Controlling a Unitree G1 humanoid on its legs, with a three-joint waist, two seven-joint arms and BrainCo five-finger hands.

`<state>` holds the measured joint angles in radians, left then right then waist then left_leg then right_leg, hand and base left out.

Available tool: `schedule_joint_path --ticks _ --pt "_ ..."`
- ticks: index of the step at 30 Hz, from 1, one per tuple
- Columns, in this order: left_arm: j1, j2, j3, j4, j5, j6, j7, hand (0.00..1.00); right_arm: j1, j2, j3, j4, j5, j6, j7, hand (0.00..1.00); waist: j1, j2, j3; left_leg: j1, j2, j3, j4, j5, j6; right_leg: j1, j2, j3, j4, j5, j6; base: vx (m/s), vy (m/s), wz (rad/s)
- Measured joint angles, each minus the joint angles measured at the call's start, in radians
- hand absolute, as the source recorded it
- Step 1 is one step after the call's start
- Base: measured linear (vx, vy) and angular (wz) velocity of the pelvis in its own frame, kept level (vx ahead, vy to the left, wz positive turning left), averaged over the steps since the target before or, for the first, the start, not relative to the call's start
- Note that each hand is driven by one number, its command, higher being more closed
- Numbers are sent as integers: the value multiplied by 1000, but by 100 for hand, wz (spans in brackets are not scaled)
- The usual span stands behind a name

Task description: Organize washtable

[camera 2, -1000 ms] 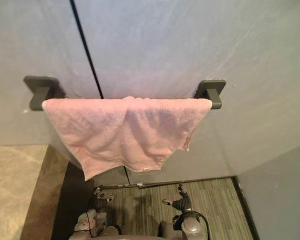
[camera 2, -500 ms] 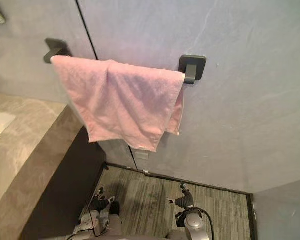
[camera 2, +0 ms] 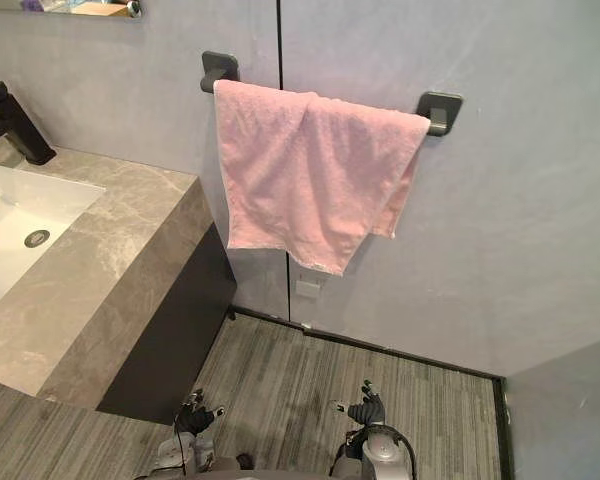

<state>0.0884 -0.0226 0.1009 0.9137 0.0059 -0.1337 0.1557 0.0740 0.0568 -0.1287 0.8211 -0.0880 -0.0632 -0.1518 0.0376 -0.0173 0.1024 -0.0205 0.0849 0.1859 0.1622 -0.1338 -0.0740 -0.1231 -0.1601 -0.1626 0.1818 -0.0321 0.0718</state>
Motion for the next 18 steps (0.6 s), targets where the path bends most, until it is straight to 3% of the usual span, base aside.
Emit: schedule_joint_path --ticks 5,12,16,18 --pt "4 -7 27 26 15 0 -1 0 5 -7 -1 28 -1 5 0 0 -21 21 -5 21 -17 7 -47 28 0 9 5 19 -44 47 -6 -107 20 -15" --pt "7 -15 67 30 44 4 -3 0 17 -6 0 28 -1 5 1 0 -21 9 -7 57 -16 4 -79 26 3 21 18 36 -38 37 -1 -34 -11 -11" --pt "-8 -17 68 30 44 12 -3 0 21 0 10 28 0 2 0 0 -25 -9 -8 29 -36 -79 -43 21 10 -27 64 196 121 -98 15 71 -53 47" --pt "-20 -26 68 29 44 12 -3 0 21 -3 10 30 0 2 0 0 -19 -14 -7 10 -44 -136 -17 18 14 -23 69 198 156 -136 10 104 -65 88"
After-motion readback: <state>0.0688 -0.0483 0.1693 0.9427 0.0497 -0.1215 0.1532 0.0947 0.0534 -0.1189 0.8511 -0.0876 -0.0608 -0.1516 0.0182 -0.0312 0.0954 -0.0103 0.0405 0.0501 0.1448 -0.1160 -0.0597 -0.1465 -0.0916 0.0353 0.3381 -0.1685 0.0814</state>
